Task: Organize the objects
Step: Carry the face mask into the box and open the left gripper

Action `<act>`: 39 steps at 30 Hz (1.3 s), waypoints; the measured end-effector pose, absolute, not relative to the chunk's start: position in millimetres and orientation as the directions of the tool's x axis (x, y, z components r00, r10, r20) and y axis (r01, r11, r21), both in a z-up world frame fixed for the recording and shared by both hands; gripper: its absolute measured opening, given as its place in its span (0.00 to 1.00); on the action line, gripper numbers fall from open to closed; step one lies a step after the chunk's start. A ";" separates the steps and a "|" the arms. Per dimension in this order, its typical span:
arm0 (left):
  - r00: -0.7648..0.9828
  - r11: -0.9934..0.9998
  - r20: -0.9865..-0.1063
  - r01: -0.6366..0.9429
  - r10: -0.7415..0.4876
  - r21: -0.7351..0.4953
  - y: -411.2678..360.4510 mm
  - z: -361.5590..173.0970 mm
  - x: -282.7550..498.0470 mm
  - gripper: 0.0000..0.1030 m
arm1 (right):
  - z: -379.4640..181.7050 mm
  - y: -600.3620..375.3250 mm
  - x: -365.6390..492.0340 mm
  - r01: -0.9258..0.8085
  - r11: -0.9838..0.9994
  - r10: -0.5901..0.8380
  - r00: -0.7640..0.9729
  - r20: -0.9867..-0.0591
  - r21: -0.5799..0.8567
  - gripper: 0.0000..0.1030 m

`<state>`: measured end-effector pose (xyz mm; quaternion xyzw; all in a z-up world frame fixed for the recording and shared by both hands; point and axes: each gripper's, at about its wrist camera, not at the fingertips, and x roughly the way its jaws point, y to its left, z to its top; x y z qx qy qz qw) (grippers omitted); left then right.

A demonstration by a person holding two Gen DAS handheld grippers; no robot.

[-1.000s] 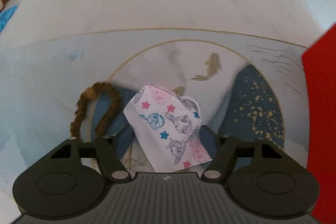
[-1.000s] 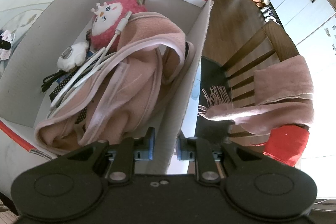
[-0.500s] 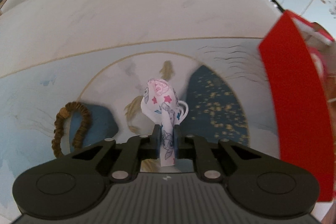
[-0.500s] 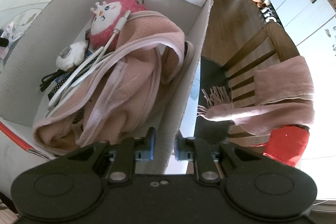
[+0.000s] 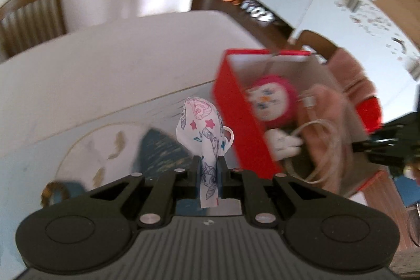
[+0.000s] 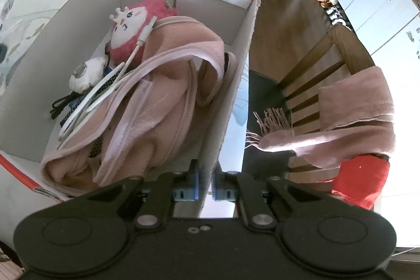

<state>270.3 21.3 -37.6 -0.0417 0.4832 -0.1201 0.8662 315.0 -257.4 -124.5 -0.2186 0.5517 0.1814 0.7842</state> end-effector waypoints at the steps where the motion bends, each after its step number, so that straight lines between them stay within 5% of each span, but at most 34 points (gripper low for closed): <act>1: 0.504 0.964 -0.823 0.188 -0.260 -0.189 14.9 -33.3 270.8 0.10 | -124.1 -257.5 315.1 -0.525 0.840 0.045 0.325 -0.944 -0.141 0.07; 15: 0.443 0.910 -0.836 0.388 -0.324 -0.147 -79.7 -29.2 283.9 0.10 | -123.5 -261.8 315.2 -0.523 0.843 0.071 0.336 -0.939 -0.123 0.06; 39: 0.307 0.874 -0.935 0.486 -0.177 -0.006 -149.3 -101.0 304.1 0.11 | -123.7 -265.3 315.3 -0.525 0.845 0.092 0.338 -0.937 -0.106 0.05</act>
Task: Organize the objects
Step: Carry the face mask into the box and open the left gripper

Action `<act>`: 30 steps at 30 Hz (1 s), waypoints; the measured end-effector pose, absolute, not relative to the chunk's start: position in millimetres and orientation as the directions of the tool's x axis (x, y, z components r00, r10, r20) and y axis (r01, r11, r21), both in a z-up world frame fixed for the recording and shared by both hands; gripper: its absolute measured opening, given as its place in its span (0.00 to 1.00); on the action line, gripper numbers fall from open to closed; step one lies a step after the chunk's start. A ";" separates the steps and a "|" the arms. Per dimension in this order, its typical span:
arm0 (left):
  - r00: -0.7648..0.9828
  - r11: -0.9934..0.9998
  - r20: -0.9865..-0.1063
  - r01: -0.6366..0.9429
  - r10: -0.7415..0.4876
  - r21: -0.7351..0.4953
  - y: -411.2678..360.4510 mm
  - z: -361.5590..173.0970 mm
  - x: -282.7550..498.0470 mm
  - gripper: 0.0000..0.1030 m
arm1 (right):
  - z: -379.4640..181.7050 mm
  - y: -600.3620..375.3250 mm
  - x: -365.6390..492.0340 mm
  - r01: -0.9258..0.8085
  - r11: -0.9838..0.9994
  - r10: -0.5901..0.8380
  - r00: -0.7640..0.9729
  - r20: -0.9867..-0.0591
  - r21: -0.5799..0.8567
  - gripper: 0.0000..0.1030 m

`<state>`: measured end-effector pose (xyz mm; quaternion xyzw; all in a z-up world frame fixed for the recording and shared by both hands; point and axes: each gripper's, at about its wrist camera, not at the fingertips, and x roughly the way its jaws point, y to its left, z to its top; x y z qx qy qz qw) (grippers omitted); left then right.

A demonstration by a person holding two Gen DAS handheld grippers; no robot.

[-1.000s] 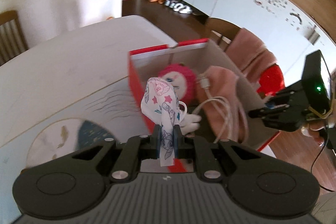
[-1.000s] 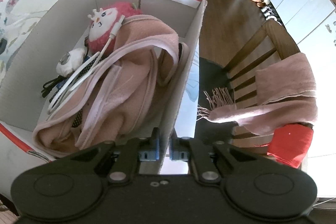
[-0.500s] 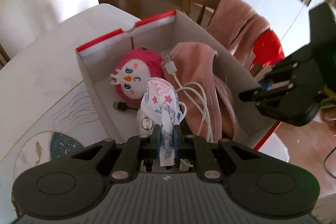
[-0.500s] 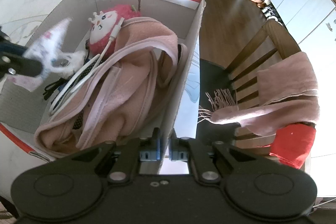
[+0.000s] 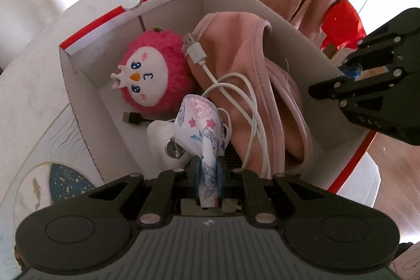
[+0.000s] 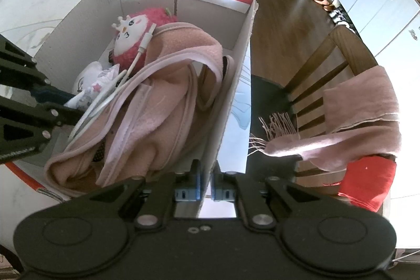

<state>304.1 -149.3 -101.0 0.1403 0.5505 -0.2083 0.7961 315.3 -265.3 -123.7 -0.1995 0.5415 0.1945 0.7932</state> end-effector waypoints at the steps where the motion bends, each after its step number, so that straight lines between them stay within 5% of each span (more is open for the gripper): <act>1: 0.305 0.872 -0.936 0.489 -0.176 -0.005 -149.8 -101.6 304.4 0.12 | -123.6 -265.4 315.3 -0.525 0.844 0.093 0.338 -0.936 -0.106 0.05; 5: 0.302 0.867 -0.938 0.498 -0.169 0.004 -149.9 -103.7 304.0 0.34 | -123.6 -265.7 315.4 -0.525 0.845 0.097 0.337 -0.936 -0.101 0.05; 7: 0.326 0.869 -0.932 0.494 -0.162 0.022 -148.8 -101.7 301.1 0.61 | -123.4 -266.3 315.8 -0.523 0.847 0.099 0.336 -0.937 -0.098 0.05; 8: 0.338 0.871 -0.927 0.491 -0.165 0.025 -147.3 -99.6 300.1 0.64 | -123.3 -265.7 315.7 -0.523 0.847 0.100 0.335 -0.937 -0.097 0.05; 30: 0.486 0.948 -0.839 0.303 -0.245 -0.100 -41.4 -20.3 269.6 0.71 | -124.1 -266.1 314.3 -0.531 0.841 0.090 0.332 -0.939 -0.107 0.08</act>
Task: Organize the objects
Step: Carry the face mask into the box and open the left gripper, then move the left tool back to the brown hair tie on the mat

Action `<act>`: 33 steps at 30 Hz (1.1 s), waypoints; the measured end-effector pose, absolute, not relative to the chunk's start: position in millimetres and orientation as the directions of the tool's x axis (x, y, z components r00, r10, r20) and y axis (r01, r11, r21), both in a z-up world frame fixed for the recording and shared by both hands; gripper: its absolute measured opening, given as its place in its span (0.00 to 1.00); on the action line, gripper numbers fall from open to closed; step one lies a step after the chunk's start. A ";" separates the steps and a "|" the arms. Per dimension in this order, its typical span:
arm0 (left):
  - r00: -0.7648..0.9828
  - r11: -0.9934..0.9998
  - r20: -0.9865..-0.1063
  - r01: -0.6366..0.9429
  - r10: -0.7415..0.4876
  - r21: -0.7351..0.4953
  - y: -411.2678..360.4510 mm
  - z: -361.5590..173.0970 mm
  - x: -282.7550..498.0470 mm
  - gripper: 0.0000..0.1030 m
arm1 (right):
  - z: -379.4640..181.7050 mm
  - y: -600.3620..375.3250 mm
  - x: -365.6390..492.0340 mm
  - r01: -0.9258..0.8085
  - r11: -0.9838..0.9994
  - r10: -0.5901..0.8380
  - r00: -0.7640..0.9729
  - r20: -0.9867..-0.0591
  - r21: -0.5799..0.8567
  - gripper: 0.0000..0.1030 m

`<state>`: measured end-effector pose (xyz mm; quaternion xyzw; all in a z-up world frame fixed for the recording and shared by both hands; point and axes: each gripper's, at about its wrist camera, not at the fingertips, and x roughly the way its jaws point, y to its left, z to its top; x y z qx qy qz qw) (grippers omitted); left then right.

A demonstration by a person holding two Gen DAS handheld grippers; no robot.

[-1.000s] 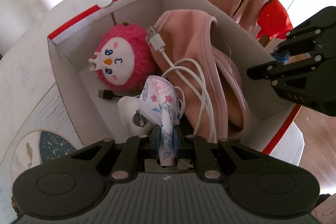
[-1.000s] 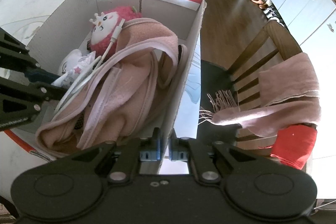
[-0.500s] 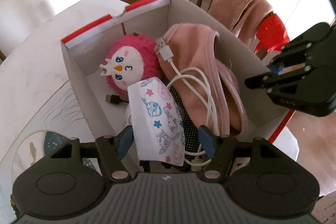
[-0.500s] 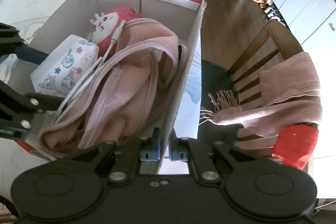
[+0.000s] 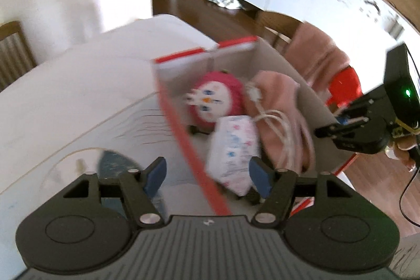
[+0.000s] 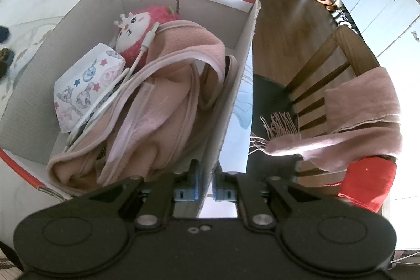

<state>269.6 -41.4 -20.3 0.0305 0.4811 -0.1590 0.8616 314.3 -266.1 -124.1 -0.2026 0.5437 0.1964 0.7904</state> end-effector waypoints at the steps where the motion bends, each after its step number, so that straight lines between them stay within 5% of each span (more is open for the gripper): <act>1: 0.498 0.955 -0.837 0.281 -0.229 -0.095 -30.7 -17.9 268.3 0.72 | -124.4 -265.9 314.2 -0.531 0.840 0.089 0.331 -0.939 -0.107 0.09; 20: 0.450 0.986 -0.886 -0.164 0.113 0.042 170.1 -62.9 254.0 0.72 | -123.7 -259.3 314.6 -0.529 0.837 0.046 0.321 -0.946 -0.139 0.12; 33: 0.318 0.945 -0.938 -0.326 0.138 0.028 223.4 -130.9 252.5 0.72 | -123.3 -255.1 313.4 -0.522 0.838 0.022 0.324 -0.946 -0.160 0.13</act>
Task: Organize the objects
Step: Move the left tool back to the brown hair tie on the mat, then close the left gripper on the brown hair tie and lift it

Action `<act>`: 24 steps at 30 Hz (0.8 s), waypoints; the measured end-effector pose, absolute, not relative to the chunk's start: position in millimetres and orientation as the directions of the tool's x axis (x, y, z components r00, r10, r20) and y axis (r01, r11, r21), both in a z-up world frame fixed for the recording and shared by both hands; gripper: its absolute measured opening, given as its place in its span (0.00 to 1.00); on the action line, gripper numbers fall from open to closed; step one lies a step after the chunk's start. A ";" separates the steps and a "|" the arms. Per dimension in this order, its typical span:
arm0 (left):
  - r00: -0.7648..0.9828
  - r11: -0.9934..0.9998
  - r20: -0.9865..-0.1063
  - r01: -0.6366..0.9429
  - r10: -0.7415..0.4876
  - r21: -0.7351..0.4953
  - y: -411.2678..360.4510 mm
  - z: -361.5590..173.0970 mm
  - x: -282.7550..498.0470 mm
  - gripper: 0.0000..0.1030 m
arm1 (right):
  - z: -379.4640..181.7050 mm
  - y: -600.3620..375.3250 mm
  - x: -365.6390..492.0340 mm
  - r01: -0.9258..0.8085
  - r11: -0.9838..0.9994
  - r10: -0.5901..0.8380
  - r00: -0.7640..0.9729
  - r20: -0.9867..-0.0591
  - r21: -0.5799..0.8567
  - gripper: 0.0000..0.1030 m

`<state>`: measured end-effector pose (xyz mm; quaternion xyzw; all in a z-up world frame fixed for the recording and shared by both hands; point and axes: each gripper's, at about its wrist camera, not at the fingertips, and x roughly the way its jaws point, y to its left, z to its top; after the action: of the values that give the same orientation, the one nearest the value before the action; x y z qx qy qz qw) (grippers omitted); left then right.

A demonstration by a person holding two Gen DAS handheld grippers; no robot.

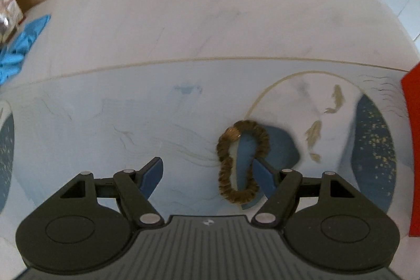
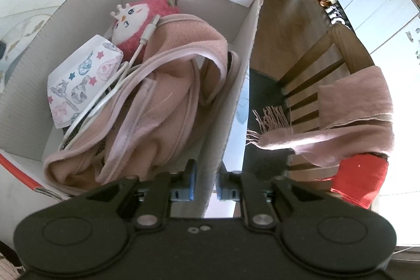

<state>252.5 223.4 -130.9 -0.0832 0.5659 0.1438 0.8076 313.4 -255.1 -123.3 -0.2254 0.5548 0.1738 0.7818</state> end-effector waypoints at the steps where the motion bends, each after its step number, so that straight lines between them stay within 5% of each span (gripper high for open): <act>1: 0.314 0.942 -0.940 -0.334 0.133 0.022 225.0 -134.1 252.4 0.72 | -123.6 -255.2 313.2 -0.521 0.838 0.021 0.324 -0.946 -0.161 0.13; 10: 0.309 0.935 -0.943 -0.354 0.124 0.007 223.7 -144.3 254.2 0.72 | -124.2 -254.8 313.8 -0.521 0.838 0.016 0.322 -0.947 -0.163 0.13; 14: 0.314 0.934 -0.942 -0.357 0.119 -0.001 222.4 -144.4 255.4 0.64 | -124.9 -254.9 313.5 -0.522 0.837 0.016 0.321 -0.947 -0.163 0.13; 24: 0.332 0.948 -0.939 -0.318 0.088 -0.024 212.6 -147.1 259.2 0.19 | -125.8 -254.3 312.8 -0.524 0.836 0.018 0.323 -0.946 -0.163 0.13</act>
<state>259.2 212.6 -147.1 -0.1021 0.5642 0.1253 0.8097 312.8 -254.3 -125.8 -0.2278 0.5556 0.1733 0.7806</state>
